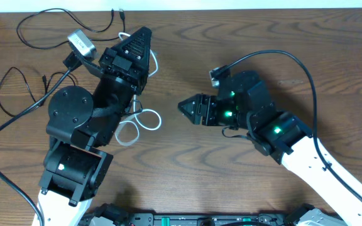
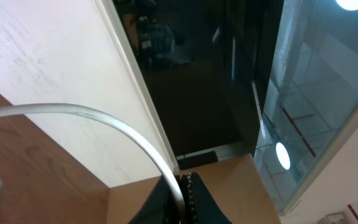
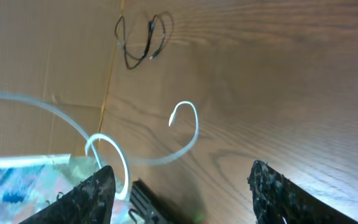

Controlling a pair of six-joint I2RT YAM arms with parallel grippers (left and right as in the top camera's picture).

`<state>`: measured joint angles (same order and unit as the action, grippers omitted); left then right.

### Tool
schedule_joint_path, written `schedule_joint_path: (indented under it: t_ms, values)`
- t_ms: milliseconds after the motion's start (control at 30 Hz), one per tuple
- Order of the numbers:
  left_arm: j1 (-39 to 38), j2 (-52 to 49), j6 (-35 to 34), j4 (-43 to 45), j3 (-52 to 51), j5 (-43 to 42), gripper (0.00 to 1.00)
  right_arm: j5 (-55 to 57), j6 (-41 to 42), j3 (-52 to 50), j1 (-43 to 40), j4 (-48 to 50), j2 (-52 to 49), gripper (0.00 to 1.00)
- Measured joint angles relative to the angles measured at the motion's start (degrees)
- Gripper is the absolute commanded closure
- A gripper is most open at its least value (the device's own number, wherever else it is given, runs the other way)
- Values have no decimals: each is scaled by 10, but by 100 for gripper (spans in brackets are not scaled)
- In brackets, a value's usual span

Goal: Untangle cables

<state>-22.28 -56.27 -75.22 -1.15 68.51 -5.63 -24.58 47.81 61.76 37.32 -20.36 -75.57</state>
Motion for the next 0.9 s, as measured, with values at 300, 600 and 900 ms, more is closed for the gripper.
schedule_joint_path:
  t_ms: [300, 600, 900]
  values:
    - [0, 0, 0, 14, 0, 0, 93, 15, 17, 0, 36, 20, -29, 48]
    - [0, 0, 0, 14, 0, 0, 92, 42, 24, 0, 41, 18, -75, 99]
    - [0, 0, 1, -20, 0, 3, 93, 52, -2, 0, 41, 18, -74, 99]
